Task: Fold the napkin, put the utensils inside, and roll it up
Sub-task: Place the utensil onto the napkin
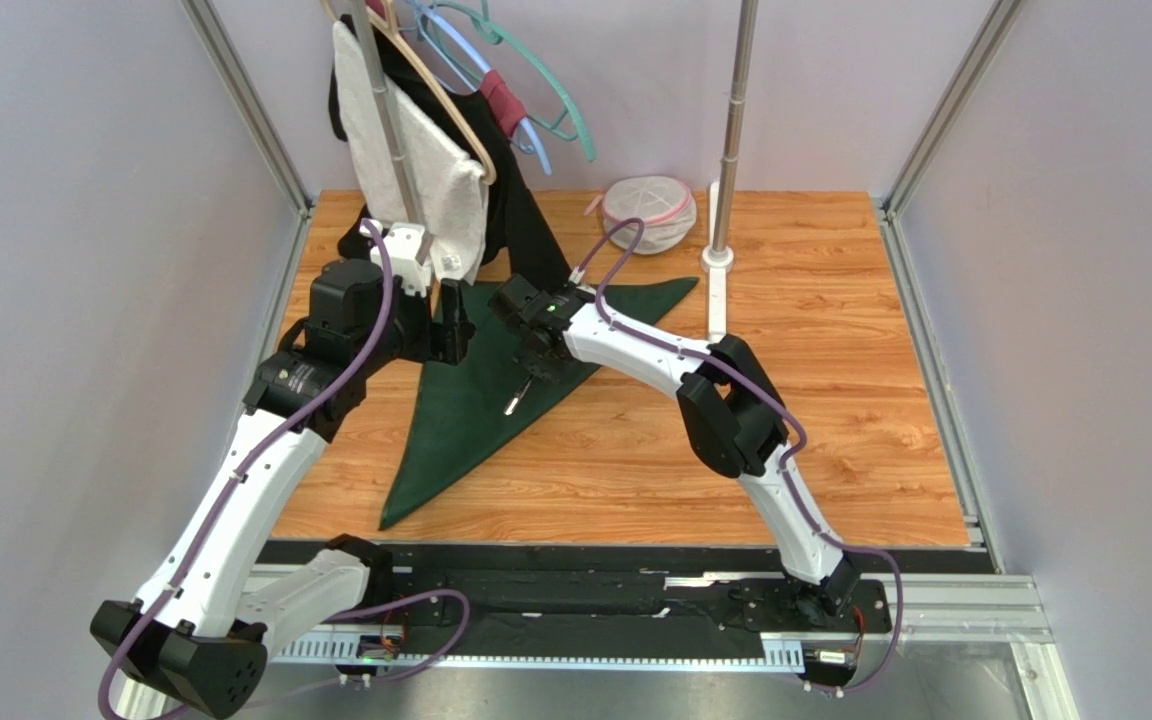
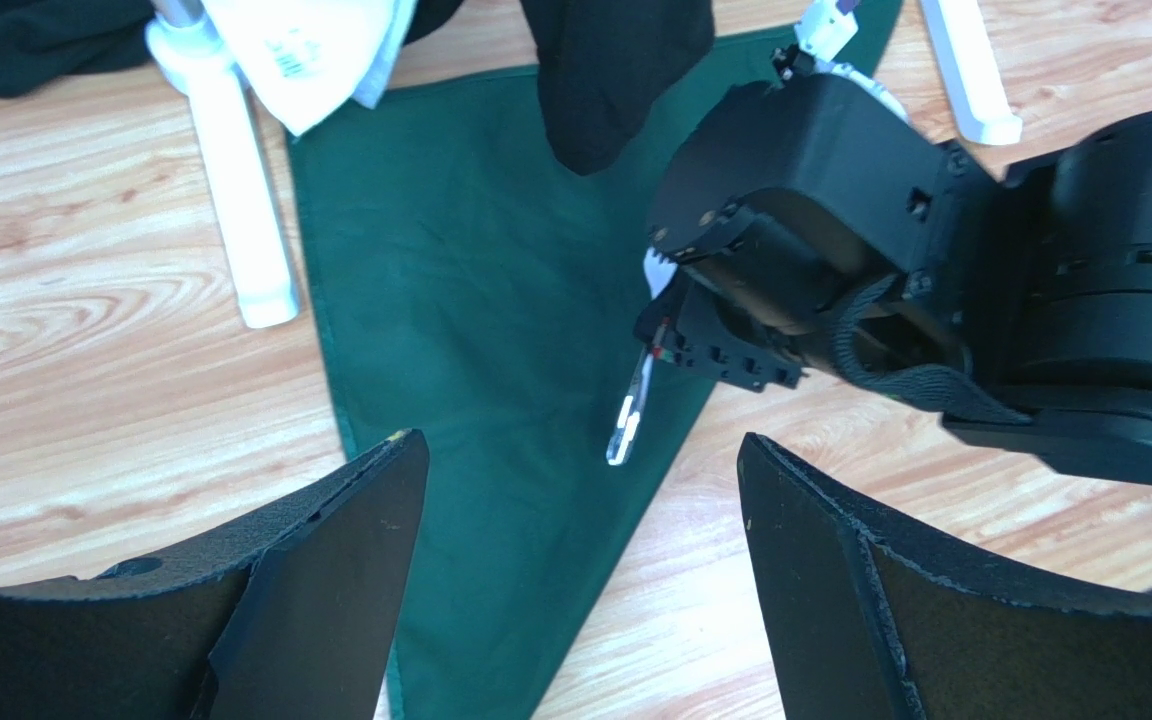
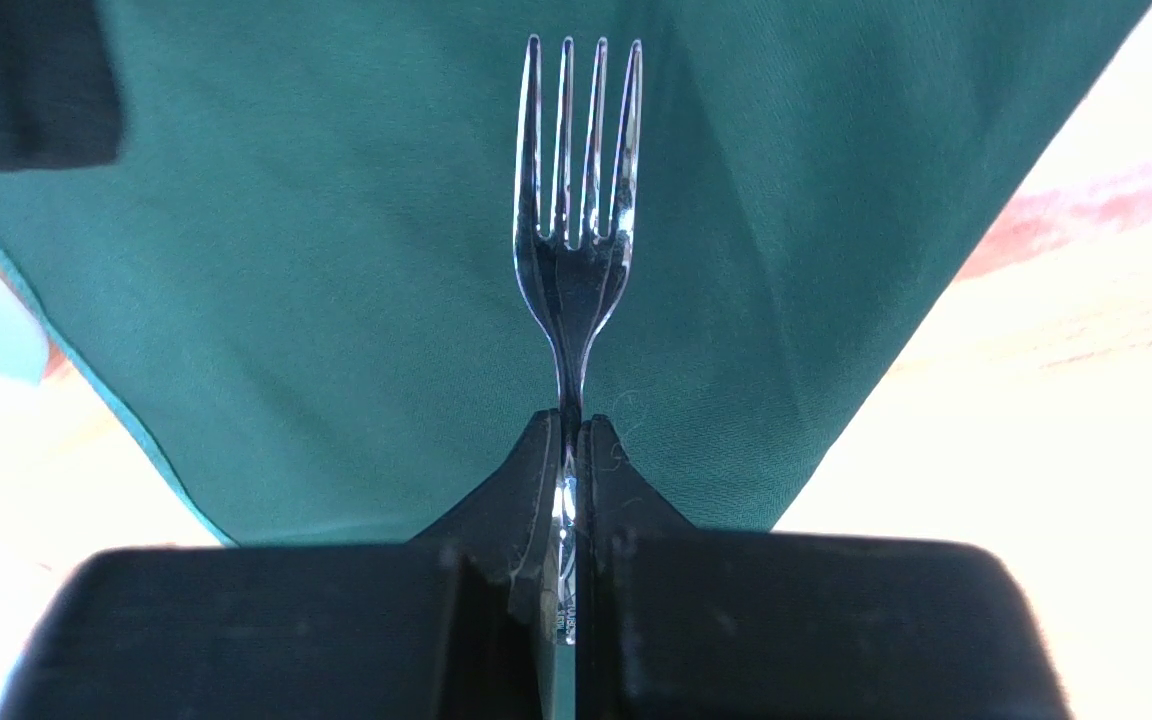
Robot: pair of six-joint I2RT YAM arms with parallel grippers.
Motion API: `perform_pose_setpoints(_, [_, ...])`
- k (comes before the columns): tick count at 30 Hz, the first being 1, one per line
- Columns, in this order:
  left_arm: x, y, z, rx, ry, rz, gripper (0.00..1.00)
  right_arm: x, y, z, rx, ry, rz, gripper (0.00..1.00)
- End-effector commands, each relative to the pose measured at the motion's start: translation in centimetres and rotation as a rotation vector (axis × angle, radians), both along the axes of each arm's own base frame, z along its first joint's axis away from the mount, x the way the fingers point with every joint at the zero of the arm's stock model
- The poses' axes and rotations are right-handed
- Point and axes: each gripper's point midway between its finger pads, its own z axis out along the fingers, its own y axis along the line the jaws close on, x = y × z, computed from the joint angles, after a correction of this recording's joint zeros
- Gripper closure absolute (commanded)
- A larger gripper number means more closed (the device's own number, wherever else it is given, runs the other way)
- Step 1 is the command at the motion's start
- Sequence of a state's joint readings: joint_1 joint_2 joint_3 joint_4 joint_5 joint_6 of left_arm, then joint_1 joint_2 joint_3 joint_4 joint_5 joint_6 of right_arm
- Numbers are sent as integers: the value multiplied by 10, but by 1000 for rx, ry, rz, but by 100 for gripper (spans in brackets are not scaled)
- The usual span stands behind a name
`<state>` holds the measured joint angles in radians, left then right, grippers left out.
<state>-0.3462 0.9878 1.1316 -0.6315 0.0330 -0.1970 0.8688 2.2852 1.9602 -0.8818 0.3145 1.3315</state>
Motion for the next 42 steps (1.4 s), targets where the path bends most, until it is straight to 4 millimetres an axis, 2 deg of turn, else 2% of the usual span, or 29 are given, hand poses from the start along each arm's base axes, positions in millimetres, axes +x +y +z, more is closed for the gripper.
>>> perform_pose_setpoints(1, [-1, -9, 11, -60, -27, -30, 16, -1, -3, -3, 20, -9, -130, 100])
perform_pose_setpoints(6, [-2, -10, 11, -65, -25, -32, 16, -2, -1, -9, 36, 4, -157, 100])
perform_pose_setpoints(11, [-3, -9, 13, -66, -31, -33, 15, -13, -11, -19, 25, 41, -194, 100])
perform_pose_setpoints(17, [-4, -10, 15, -74, -33, -36, 15, -14, -20, -8, 5, 19, -225, 100])
perform_pose_setpoints(21, [-4, -11, 15, -75, -34, -41, 16, -17, -26, -9, -10, 22, -240, 100])
perform_pose_setpoints(35, [-3, -7, 13, -56, -31, -27, 16, -17, -28, -3, -4, 4, -257, 99])
perform_pose_setpoints(37, [-2, -5, 12, -46, -28, -19, 15, -15, -23, 3, 19, -16, -237, 88])
perform_pose_setpoints(38, [-1, -4, 10, -41, -27, -13, 15, -16, -24, 1, 19, -20, -232, 72])
perform_pose_setpoints(42, [1, 0, 8, -22, -24, 6, 15, -9, -23, 15, 42, -75, -197, 58])
